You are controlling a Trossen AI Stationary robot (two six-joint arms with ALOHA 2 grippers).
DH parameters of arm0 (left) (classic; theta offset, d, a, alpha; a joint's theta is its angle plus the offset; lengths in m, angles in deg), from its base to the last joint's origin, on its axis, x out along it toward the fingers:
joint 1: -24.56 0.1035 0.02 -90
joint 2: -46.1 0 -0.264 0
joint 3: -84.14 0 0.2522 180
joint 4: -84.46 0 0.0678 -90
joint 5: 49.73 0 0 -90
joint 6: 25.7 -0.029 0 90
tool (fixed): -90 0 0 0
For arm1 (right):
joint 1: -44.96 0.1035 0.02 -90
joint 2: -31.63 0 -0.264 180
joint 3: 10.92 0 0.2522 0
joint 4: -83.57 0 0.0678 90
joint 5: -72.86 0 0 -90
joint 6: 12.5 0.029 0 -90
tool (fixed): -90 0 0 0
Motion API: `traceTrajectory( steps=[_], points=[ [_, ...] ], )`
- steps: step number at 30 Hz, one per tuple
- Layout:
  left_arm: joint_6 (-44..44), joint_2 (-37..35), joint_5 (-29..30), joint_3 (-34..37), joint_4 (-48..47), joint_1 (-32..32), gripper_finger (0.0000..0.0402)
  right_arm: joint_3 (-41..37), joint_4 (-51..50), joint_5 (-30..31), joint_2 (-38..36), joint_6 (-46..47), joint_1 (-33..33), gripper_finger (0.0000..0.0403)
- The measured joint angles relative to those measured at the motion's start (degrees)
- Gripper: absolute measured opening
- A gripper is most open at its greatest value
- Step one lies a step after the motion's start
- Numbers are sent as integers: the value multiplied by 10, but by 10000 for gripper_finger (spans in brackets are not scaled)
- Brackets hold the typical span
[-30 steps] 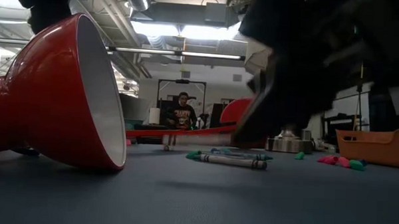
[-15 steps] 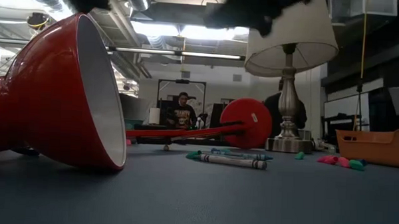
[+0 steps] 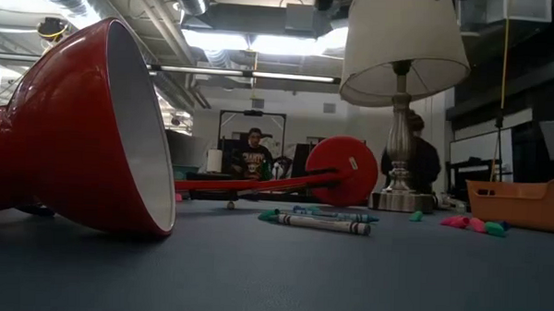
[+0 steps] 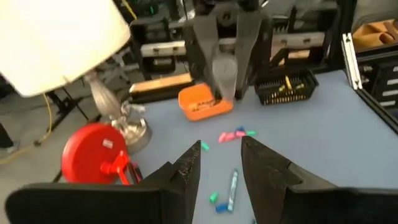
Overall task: Sort crayons
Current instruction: Put the bottom gray crayon into the blue bin
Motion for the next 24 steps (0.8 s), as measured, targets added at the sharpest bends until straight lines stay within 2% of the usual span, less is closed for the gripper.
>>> traceTrajectory(
  steps=[9,14,20,24],
  points=[
    [-38,41,-66,0,99,21,101,0,-2,-1,0,-27,2,21],
    [-38,45,-115,0,117,29,101,0,-4,-2,0,-34,2,21],
    [-38,45,-119,0,133,30,97,0,-6,-2,0,-41,2,21],
    [-38,45,-119,0,132,30,73,0,-6,-1,0,-41,2,21]
  ],
)
